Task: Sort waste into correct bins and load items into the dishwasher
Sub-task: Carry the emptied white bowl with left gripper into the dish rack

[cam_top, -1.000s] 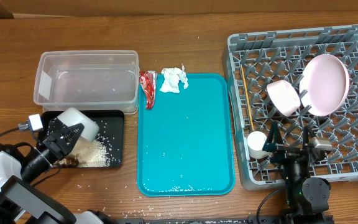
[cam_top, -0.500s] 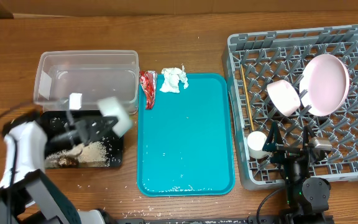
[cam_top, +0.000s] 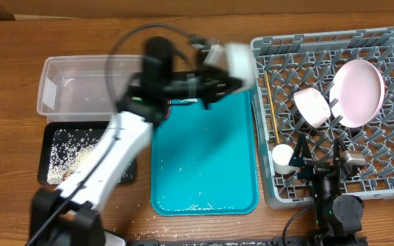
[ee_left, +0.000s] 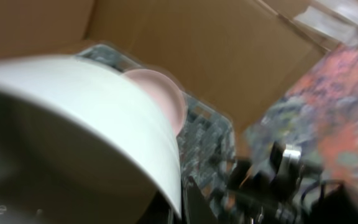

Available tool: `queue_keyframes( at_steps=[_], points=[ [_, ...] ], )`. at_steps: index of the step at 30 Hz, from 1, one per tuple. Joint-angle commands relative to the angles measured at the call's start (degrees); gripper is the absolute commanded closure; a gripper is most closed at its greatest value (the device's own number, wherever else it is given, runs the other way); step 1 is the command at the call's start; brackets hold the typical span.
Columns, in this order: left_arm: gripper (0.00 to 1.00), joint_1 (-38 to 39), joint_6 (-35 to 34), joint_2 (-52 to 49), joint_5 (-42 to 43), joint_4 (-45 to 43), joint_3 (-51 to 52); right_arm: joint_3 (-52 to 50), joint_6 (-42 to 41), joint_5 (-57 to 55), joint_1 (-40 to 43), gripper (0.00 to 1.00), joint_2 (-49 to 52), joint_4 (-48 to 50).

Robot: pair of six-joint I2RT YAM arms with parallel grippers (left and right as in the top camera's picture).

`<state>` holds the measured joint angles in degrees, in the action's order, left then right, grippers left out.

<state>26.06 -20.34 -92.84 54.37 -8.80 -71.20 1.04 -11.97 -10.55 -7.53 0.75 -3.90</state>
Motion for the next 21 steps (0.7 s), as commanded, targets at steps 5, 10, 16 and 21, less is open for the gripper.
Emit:
queue_keyframes(
  at_steps=[5, 10, 16, 21],
  points=[
    [0.96, 6.36, -37.83, -16.22, -9.07, -30.86, -0.44, -0.59, -0.04, -0.33, 0.26, 0.00, -0.48, 0.37],
    [0.96, 7.41, -52.65, -28.52, -8.72, -47.58, -2.56, -0.59, -0.04, -0.33, 0.26, 0.00, -0.48, 0.37],
    [0.96, 8.98, -58.25, -37.46, -5.86, -58.51, -7.17, -0.57, -0.04, -0.33, 0.26, 0.00, -0.48, 0.35],
    [0.96, 9.75, -54.07, -38.34, -4.07, -55.12, -9.33, -0.59, -0.04, -0.33, 0.26, 0.00, -0.48, 0.35]
  ],
)
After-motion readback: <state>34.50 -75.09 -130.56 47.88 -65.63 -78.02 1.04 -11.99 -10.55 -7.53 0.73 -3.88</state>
